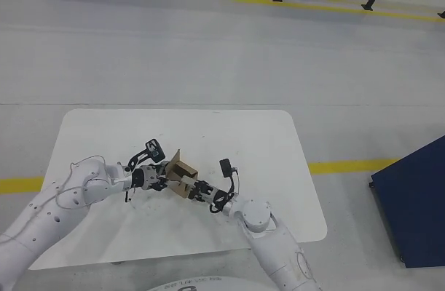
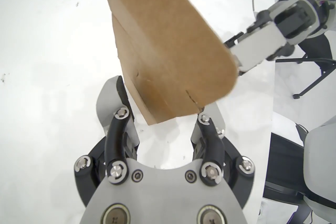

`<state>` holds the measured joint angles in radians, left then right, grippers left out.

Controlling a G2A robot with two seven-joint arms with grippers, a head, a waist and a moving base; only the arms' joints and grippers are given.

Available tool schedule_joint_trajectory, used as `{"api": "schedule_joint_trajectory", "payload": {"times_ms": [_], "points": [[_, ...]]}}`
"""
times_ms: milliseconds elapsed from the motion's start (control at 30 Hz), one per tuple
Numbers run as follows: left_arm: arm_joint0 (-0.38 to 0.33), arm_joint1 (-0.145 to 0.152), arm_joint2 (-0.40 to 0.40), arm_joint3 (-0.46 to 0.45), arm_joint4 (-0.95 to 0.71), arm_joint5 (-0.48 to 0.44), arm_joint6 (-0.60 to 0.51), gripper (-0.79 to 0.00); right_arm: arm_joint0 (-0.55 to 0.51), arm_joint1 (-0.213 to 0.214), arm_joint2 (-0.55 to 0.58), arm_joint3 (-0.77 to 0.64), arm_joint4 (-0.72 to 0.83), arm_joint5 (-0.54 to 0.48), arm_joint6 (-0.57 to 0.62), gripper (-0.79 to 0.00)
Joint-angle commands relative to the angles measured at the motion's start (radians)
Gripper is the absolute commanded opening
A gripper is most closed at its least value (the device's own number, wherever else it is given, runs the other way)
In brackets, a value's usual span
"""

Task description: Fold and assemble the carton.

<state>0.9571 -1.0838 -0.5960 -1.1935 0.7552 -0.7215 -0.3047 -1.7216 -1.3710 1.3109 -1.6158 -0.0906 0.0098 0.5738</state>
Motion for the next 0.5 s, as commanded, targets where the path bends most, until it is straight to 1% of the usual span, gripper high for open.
{"api": "schedule_joint_trajectory", "payload": {"times_ms": [0,67,200,367,467], "points": [[-0.002,-0.003,-0.002,0.007,-0.001,-0.003,-0.001,-0.357,0.001,-0.002,-0.016,0.001,-0.008,0.013,-0.051,-0.256],[-0.003,-0.006,-0.004,0.013,-0.002,-0.008,0.001,-0.379,0.01,-0.004,-0.034,0.002,-0.021,0.044,-0.085,-0.323],[-0.005,-0.011,-0.008,0.024,-0.002,-0.018,-0.001,-0.397,0.024,-0.006,-0.056,0.007,-0.027,0.077,-0.12,-0.385],[-0.008,-0.016,-0.014,0.035,-0.004,-0.03,-0.005,-0.403,0.023,-0.005,-0.07,0.002,-0.038,0.092,-0.167,-0.382],[-0.01,-0.019,-0.018,0.043,-0.004,-0.038,-0.005,-0.397,0.024,-0.005,-0.077,-0.001,-0.045,0.109,-0.184,-0.403]]}}
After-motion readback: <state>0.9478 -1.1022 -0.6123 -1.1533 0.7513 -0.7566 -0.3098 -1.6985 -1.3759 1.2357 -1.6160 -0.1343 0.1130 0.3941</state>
